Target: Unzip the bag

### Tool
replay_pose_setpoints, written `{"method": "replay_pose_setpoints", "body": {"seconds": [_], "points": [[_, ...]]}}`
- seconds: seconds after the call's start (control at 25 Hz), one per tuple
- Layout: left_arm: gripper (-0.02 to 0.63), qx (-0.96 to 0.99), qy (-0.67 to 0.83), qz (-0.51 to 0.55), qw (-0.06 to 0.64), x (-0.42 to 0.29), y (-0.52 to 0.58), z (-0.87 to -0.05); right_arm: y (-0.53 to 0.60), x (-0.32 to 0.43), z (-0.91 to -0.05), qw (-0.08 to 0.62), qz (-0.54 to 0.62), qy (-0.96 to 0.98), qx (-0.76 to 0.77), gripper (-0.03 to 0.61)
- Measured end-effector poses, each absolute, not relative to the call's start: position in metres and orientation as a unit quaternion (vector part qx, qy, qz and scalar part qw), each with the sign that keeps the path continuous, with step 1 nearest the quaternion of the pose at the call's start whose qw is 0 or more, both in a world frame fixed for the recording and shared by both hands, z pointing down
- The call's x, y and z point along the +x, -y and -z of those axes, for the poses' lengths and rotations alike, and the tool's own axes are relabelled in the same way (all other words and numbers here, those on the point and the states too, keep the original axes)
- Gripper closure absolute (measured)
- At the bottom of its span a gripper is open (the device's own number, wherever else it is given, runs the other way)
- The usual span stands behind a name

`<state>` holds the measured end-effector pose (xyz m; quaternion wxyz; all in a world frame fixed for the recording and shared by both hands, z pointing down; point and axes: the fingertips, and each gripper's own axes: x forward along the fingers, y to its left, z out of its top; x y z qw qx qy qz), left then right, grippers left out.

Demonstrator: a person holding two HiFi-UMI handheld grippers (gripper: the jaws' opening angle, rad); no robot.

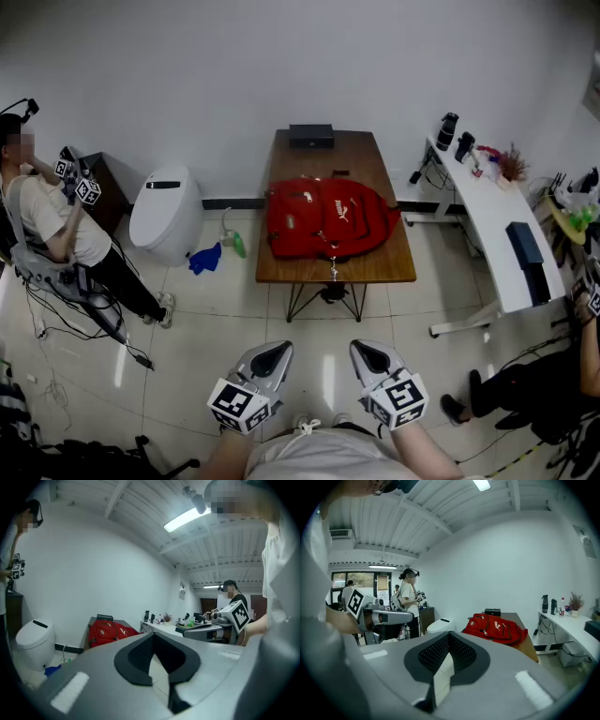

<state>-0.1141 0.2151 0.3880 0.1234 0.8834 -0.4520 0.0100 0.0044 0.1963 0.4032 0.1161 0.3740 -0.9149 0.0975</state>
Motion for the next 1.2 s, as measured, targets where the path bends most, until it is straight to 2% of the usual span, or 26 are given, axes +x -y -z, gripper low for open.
{"method": "replay_pose_setpoints", "body": {"seconds": [0.44, 0.96, 1.2], "points": [[0.607, 0.877, 0.461, -0.018, 0.135, -0.137, -0.156, -0.410, -0.128, 0.006, -0.415, 0.116, -0.101, 0.905, 0.396, 0.571], [0.607, 0.868, 0.479, -0.023, 0.129, -0.093, 0.029, -0.413, 0.046, 0.034, -0.423, 0.119, -0.101, 0.920, 0.359, 0.571], [0.607, 0.867, 0.474, -0.044, 0.148, -0.076, 0.082, -0.428, 0.103, 0.044, -0.433, 0.126, -0.120, 0.916, 0.360, 0.571]]}}
